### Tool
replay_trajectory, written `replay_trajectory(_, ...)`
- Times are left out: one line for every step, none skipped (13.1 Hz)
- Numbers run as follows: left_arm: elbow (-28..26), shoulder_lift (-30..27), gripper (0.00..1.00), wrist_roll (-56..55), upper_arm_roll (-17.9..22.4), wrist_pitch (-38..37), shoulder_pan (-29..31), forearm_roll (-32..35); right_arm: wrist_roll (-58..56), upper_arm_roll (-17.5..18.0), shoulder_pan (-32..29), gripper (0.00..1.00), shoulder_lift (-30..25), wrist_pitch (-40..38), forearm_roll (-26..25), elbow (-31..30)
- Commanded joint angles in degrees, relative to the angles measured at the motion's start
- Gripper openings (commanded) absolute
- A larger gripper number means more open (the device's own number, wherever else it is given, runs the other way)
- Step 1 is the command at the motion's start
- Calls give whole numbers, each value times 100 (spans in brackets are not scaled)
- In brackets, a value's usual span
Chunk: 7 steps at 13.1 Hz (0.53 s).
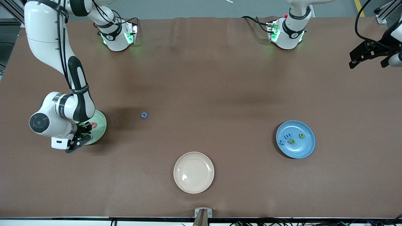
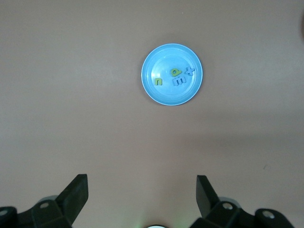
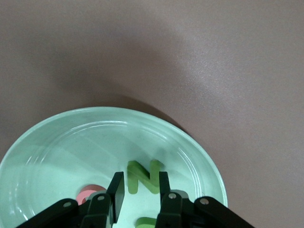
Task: Sort upper and lower case letters into plates
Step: 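Open the right gripper to drop the N onto the green plate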
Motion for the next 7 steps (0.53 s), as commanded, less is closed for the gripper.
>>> replay_trajectory(7,-107,100,97,22,-16,24,-84,1,76,-38,93,-92,-267,54,32)
replay_trajectory(25,-107,100,62,22,-42,24,-75,10,76,-3,92,-258,-565,54,49)
replay_trajectory(25,-116,100,61,30,-59,32,-75,123,76,32,92,-425,-750,54,58)
replay_trajectory(51,-125,100,96,65,-60,32,-67,516,76,128,92,-618,-1004,54,58)
replay_trajectory(95,-134,100,62,144,-86,24,-75,1086,68,338,92,-811,-1372,46,58)
replay_trajectory(104,-125,100,87,145,-103,24,-93,1822,59,575,93,-970,-1733,45,58)
replay_trajectory(113,-73,100,114,162,-95,32,-110,2621,67,786,94,-1110,-1980,45,41)
